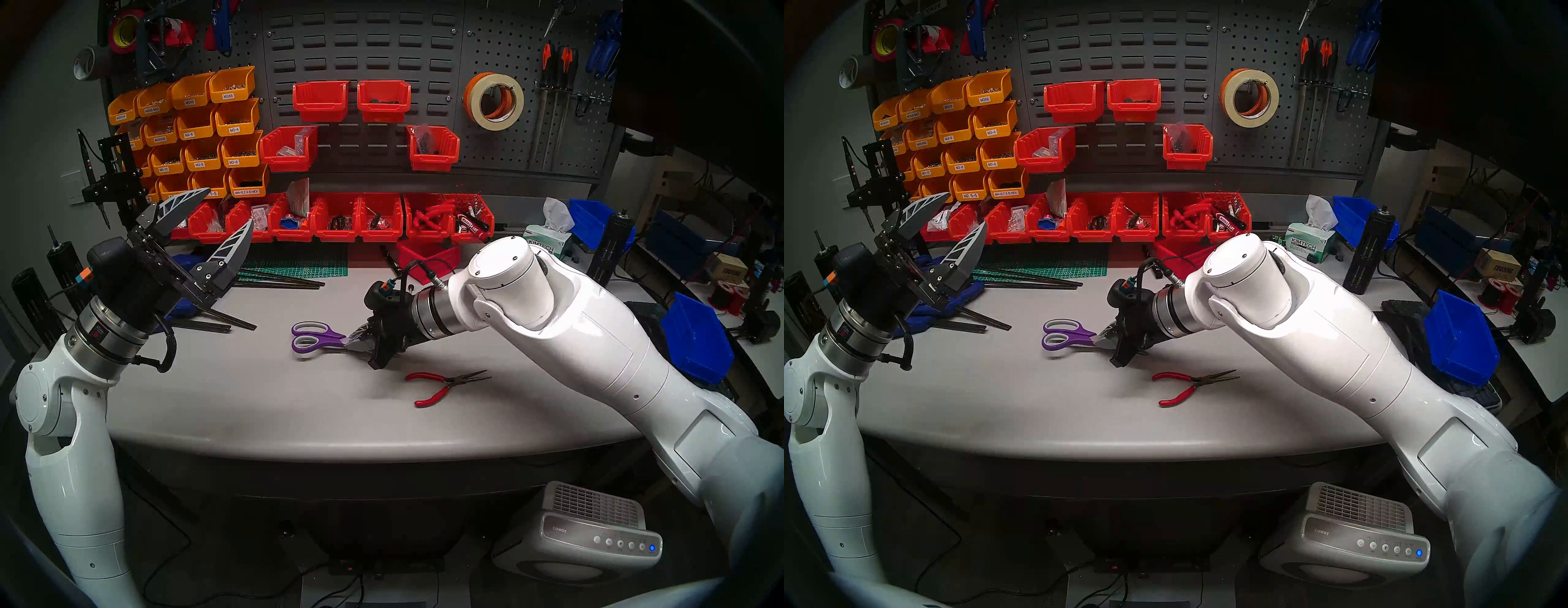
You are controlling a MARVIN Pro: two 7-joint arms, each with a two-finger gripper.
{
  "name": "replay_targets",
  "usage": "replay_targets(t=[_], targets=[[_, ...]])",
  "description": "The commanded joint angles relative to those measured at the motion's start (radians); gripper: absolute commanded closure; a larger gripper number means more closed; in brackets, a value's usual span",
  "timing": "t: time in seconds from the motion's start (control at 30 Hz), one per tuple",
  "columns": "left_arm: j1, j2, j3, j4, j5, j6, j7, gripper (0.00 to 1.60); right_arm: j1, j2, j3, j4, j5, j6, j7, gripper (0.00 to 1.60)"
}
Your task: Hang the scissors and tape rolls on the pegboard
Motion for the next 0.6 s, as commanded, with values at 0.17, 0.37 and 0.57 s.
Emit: replay_targets(t=[0.17,0.37,0.57], targets=[[-0.013,-0.006,0.004,-0.02,-0.01,-0.004,0.002,0.0,-0.028,0.018,0.142,-0.08,0.03,-0.071,-0.103,1.6],[-0.012,-0.008,0.009,-0.019,-0.008,-0.005,0.001,0.0,-0.048,0.043,0.206,-0.116,0.057,-0.088,-0.132,1.6],[-0.015,-0.008,0.01,-0.025,-0.009,-0.004,0.003,0.0,-0.078,0.063,0.288,-0.155,0.092,-0.11,-0.163,1.6]])
